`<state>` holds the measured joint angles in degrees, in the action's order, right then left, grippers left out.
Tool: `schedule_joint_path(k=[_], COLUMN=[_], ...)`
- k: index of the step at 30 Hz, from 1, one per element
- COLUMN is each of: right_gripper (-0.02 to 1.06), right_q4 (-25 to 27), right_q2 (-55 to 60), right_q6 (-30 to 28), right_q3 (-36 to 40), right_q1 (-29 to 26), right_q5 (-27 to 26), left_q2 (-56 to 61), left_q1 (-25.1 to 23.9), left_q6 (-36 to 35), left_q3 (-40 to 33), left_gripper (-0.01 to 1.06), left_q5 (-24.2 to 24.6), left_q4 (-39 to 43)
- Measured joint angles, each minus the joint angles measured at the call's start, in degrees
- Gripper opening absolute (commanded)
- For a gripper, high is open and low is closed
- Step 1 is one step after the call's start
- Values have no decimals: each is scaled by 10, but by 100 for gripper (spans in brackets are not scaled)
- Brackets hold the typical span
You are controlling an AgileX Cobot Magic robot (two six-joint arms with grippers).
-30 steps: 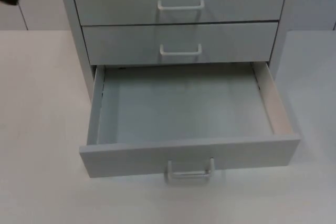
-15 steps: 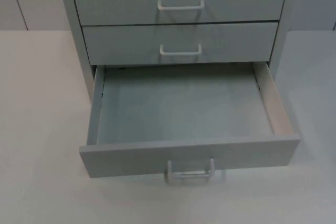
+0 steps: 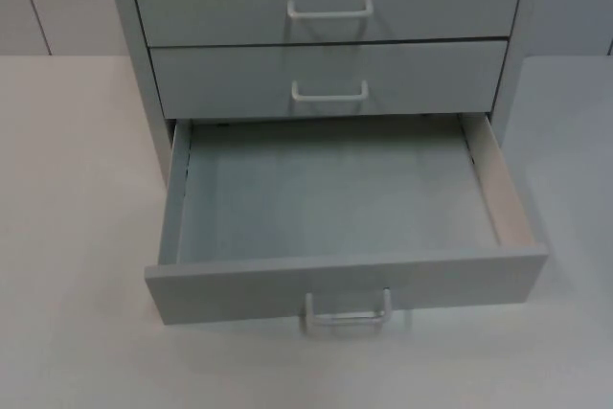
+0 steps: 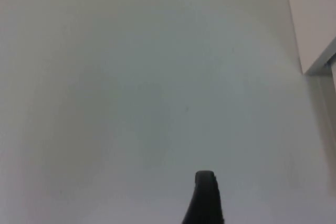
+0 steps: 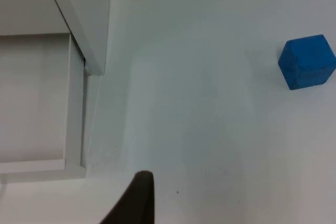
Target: Open the drawer with the left hand, place the block into the drawer with the right hand, then close the drawer with the left hand.
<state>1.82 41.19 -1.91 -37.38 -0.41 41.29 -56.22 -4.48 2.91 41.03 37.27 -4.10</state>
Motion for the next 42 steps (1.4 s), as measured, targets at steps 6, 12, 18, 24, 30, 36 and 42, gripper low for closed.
schedule_joint_path(k=[6, 12, 18, 24, 30, 36, 42], right_gripper=[105, 105, 105, 105, 105, 105, 105], right_q4=[0, 0, 0, -10, -13, -13, -14], right_q2=[0, 0, 25, 139, 273, 373, 461], right_q6=[0, 0, 10, 19, 15, -9, -42], right_q3=[0, -1, -49, -122, -168, -234, -306], right_q1=[0, 0, 0, -2, -32, -76, -111], right_q5=[3, 21, 58, 94, 100, 100, 107], left_q2=[7, 36, 81, 114, 117, 118, 118], left_q1=[0, 0, 0, 0, 0, 0, 0], left_q6=[1, 8, 11, 11, 11, 13, 13], left_q3=[-5, -6, -6, -6, -6, -6, -6], left_gripper=[105, 105, 105, 105, 105, 105, 105], left_q5=[-6, -2, 1, 14, 14, 14, 14], left_q4=[-6, -6, -6, -4, -4, -6, -6])
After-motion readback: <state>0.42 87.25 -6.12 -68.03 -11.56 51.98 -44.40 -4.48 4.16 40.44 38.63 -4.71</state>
